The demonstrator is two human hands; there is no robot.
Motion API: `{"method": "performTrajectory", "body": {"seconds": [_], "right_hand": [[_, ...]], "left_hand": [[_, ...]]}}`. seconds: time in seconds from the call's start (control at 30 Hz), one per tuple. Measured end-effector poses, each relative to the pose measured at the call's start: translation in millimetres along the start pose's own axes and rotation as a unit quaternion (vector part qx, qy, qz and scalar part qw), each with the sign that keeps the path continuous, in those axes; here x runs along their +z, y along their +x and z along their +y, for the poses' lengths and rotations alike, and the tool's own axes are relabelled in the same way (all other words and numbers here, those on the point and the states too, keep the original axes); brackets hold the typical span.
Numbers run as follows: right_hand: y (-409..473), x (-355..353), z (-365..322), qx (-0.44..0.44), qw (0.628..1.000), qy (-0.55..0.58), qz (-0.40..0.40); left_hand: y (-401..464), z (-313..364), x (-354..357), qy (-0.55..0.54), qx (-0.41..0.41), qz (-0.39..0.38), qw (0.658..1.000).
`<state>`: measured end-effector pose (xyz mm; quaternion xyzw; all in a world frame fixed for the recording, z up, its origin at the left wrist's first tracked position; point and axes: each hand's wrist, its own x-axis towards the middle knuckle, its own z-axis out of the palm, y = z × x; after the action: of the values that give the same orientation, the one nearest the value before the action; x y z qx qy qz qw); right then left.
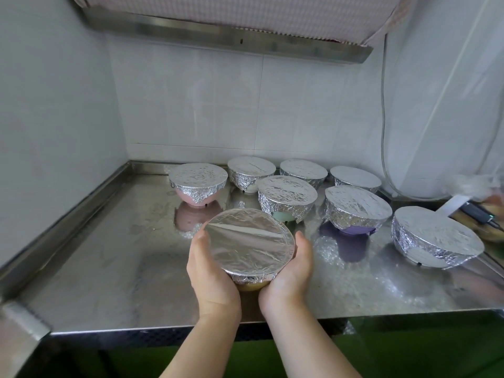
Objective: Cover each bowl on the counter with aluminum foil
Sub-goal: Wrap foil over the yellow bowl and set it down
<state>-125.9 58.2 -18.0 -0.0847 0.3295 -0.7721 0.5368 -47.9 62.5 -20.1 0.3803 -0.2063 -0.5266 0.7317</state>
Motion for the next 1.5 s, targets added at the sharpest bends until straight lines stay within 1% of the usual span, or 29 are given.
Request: {"method": "performTrajectory", "body": {"seconds": [0.13,0.23,0.33,0.43,0.53,0.63,0.73,0.83,0.9,1.03,1.1,1.17,1.27,1.33,1.5], "right_hand": [[-3.9,0.0,1.1,-0.013,1.0,0.016,0.0],[-2.7,0.4,3.2,-0.029,0.999,0.021,0.006],[-2.1,-1.9,5.1,-0.034,0.999,0.013,-0.003],[-3.4,-6.3,2.6,-0.027,1.0,-0.002,-0.012],[-2.9,-12.9,-1.5,-0.011,0.999,-0.049,-0.01],[-2.0,-18.5,-4.1,-0.005,0.993,-0.116,-0.019],[3.4,-24.7,-2.3,0.007,0.983,-0.178,-0.032],[2.9,-22.8,-9.9,-0.001,0.974,-0.22,-0.047],[4.8,-15.0,-23.7,-0.006,0.973,-0.223,-0.067],[15.2,4.7,-33.3,-0.039,0.959,-0.271,-0.071],[16.9,8.4,-28.3,-0.012,0.964,-0.257,-0.07],[16.2,8.2,-24.6,0.012,0.969,-0.24,-0.064],[17.3,4.7,-21.5,0.026,0.977,-0.208,-0.048],[16.5,3.4,-19.6,0.028,0.98,-0.194,-0.038],[14.2,-0.1,-14.3,0.074,0.981,-0.178,-0.019]], "left_hand": [[-1.1,3.5,1.1,-0.004,0.009,-0.003,1.0],[-2.8,6.4,2.0,-0.012,0.001,-0.008,1.0],[-2.2,8.5,0.8,-0.008,0.003,-0.034,0.999],[4.0,9.9,-4.3,0.018,0.004,-0.076,0.997],[16.6,9.0,-16.5,0.084,0.002,-0.107,0.991],[31.3,5.8,-34.0,0.129,-0.029,-0.091,0.987],[41.7,1.8,-47.4,0.154,-0.032,-0.095,0.983],[40.0,11.1,-51.2,0.162,-0.014,-0.115,0.98],[38.7,20.2,-46.8,0.149,0.005,-0.122,0.981],[39.8,25.3,-34.2,0.116,-0.019,-0.094,0.989],[38.1,21.0,-30.7,0.113,-0.03,-0.081,0.99],[34.6,14.0,-29.5,0.083,-0.037,-0.072,0.993],[28.5,8.5,-25.8,0.036,-0.065,-0.055,0.996],[25.0,8.2,-25.1,0.026,-0.066,-0.052,0.996],[34.9,5.5,-33.1,0.083,-0.04,-0.079,0.993]]}}
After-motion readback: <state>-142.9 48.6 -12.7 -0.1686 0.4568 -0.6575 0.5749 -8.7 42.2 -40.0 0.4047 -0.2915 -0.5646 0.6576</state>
